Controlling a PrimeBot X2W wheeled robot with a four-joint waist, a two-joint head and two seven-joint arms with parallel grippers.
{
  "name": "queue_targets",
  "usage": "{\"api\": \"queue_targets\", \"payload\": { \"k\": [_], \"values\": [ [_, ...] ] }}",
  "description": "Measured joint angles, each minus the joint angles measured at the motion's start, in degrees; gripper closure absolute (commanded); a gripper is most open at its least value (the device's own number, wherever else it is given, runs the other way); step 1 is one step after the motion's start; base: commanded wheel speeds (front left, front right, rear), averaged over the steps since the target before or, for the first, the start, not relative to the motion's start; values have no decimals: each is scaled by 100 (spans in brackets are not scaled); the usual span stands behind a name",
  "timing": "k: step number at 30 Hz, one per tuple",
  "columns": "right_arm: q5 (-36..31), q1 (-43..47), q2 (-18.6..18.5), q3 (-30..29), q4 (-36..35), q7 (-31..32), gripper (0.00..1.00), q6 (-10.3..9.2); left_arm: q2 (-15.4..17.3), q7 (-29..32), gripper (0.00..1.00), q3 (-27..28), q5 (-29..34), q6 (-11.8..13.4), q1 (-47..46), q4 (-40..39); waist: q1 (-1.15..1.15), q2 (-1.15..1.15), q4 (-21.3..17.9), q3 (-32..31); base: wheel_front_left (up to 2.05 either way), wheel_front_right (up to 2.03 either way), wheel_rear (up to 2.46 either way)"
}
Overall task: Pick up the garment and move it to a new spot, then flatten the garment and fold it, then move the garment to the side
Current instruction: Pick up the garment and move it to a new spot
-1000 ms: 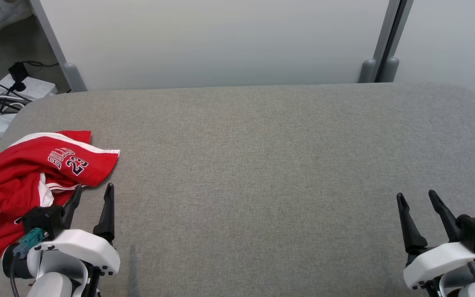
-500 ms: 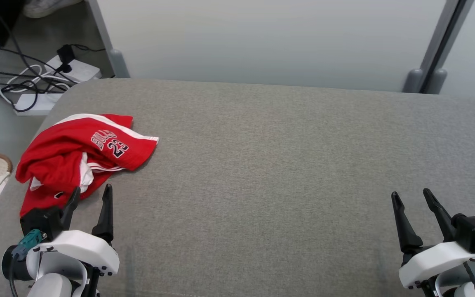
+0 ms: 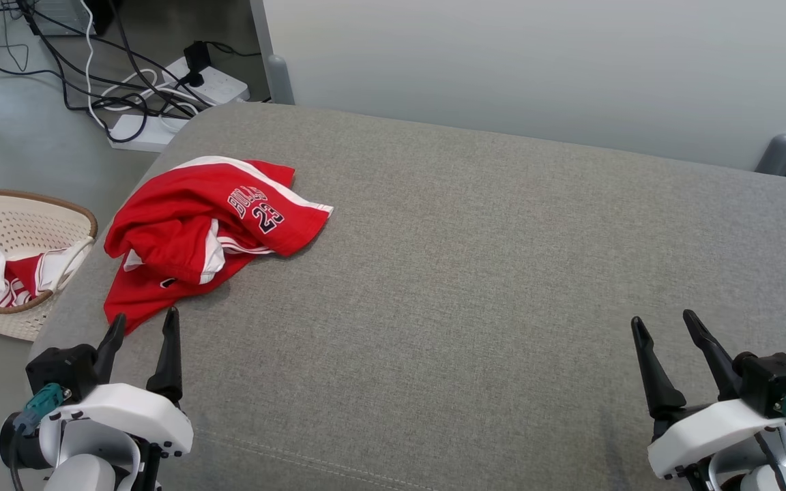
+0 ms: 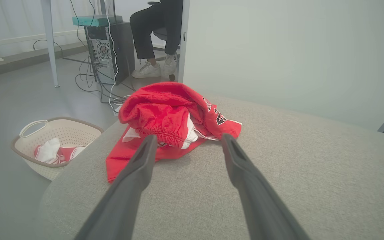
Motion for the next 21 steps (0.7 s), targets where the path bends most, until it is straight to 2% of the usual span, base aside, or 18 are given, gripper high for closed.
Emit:
{"api": "queue_targets", "payload": {
  "k": [21],
  "values": [
    [88, -7, 3, 0, 15, -3, 0, 0, 3, -48, 0, -103, -73, 0, -81, 59, 0, 0, 182, 102, 0, 0, 0]
  ]
}}
